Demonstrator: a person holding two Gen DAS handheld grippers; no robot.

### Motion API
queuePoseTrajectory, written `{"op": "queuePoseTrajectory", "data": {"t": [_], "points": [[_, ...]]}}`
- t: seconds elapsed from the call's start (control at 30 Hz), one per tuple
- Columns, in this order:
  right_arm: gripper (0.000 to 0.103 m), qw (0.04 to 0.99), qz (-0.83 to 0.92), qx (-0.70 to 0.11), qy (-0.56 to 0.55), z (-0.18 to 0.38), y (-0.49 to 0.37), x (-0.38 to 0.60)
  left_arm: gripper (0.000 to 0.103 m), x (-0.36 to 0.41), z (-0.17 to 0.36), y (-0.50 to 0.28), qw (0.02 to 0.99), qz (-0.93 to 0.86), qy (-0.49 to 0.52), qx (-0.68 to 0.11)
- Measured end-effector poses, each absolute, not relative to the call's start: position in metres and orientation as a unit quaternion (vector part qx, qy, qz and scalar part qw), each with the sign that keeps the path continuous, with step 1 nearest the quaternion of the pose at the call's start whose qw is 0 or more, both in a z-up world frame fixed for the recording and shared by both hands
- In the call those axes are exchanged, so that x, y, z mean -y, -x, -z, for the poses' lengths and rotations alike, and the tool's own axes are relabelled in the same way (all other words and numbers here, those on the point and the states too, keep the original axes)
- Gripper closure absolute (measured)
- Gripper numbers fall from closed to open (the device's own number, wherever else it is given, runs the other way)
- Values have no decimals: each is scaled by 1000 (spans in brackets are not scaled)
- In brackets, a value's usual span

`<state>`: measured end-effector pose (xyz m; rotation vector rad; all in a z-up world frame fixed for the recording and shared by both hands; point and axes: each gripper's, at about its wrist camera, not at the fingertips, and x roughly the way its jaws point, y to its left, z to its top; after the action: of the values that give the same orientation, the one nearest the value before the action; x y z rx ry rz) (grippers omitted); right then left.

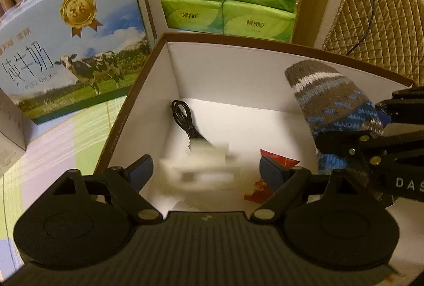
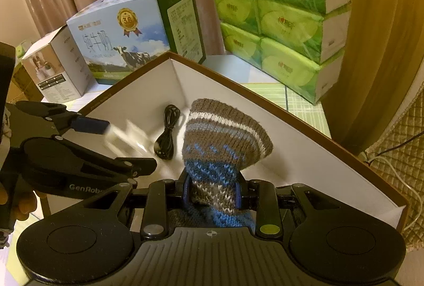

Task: Organize objects
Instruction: 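Open the left tool to drop the hair clip while the right tool releases the sock inside, then withdraw both tools from the box toward the purple tube and cotton swabs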

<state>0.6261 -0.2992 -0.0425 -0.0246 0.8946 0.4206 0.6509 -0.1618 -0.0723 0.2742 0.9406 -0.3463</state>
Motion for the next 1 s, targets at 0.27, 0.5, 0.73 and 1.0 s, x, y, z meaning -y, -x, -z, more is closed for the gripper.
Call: {"op": "queuePoseTrajectory", "data": {"t": [0.27,0.5,0.73,1.0], "points": [[75,882,-205,-425,18,45,-630,297,13,160,70,-651,867,171,-133,-449],[26,902,-217,-373,31,37,-623,295,13,154,63,-645,870,165,-140,-443],[20,903,-209,-373,32,29,-613,302,11,149,52,-633,872,172,-132,-438],[11,906,-197,-375,7,19,-592,319,9,147,41,-618,875,177,-122,-434]]}}
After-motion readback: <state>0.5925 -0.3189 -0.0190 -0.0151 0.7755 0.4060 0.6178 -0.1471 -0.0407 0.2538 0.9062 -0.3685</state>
